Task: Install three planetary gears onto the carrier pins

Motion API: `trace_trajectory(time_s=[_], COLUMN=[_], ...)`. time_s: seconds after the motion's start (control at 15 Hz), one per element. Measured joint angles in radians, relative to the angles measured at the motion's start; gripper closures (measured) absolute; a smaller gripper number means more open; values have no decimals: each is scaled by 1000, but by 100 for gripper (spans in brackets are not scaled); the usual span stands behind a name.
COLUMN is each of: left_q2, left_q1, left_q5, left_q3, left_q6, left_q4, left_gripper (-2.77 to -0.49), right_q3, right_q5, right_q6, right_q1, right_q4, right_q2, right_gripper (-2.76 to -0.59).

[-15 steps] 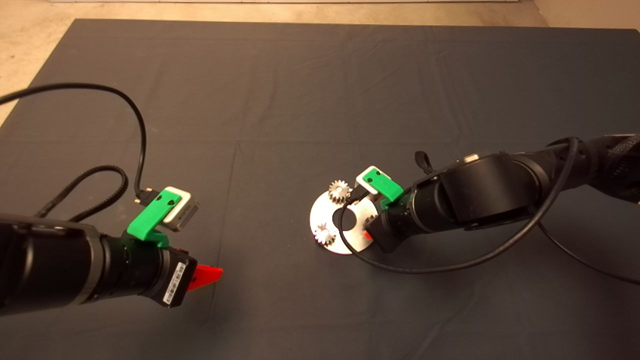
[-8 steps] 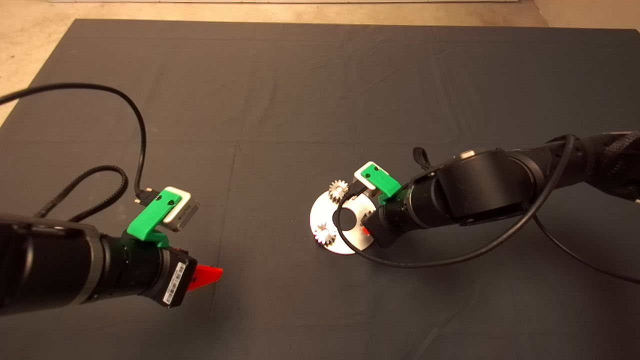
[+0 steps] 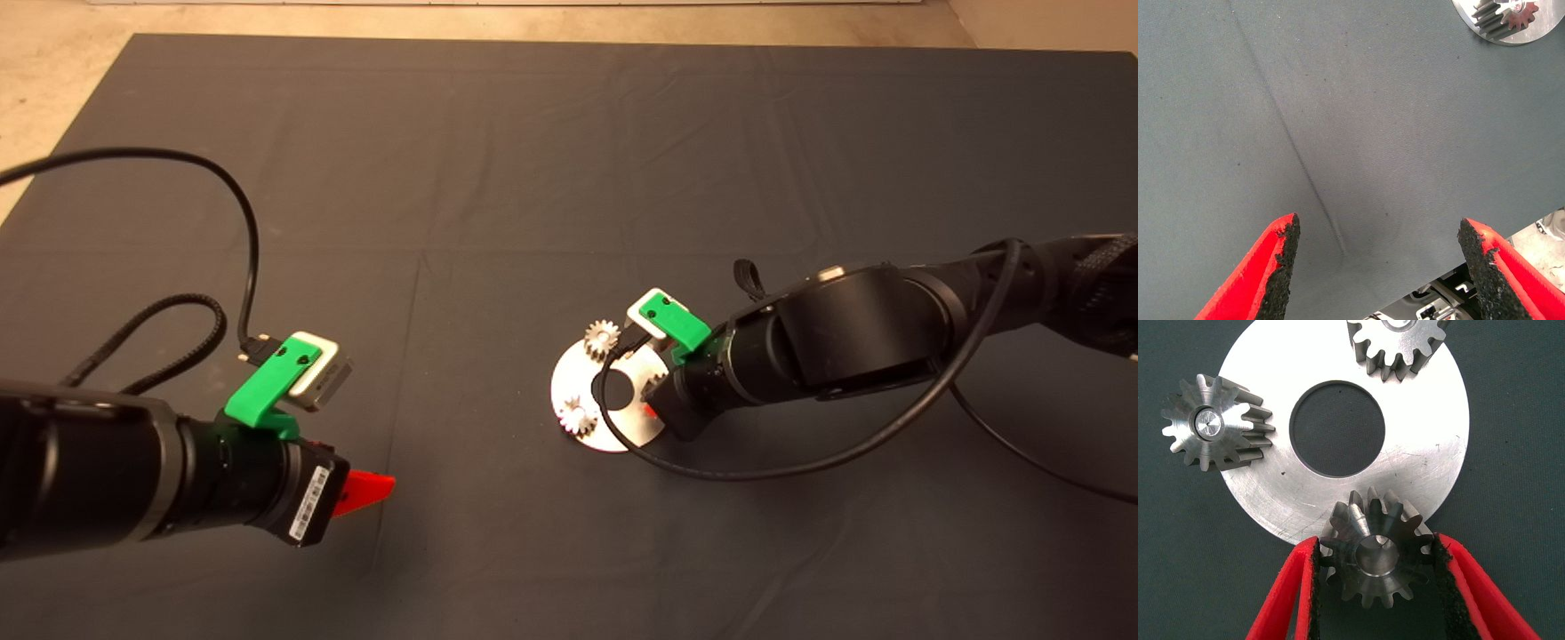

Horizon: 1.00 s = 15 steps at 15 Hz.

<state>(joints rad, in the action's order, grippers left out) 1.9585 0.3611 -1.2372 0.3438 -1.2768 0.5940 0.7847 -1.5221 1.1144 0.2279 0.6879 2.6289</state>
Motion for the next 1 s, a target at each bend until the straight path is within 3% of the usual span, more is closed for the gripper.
trace_trajectory(time_s=[1.0], left_q2=[0], left_q1=[0], left_q5=[0], left_q3=[0], left_q6=[0], left_q4=[0], left_gripper=[-164], right_q3=[0], right_q5=[1], right_q6=[-11], right_q1=[1], right_q4=[0], right_q2=[0], right_gripper=[-94])
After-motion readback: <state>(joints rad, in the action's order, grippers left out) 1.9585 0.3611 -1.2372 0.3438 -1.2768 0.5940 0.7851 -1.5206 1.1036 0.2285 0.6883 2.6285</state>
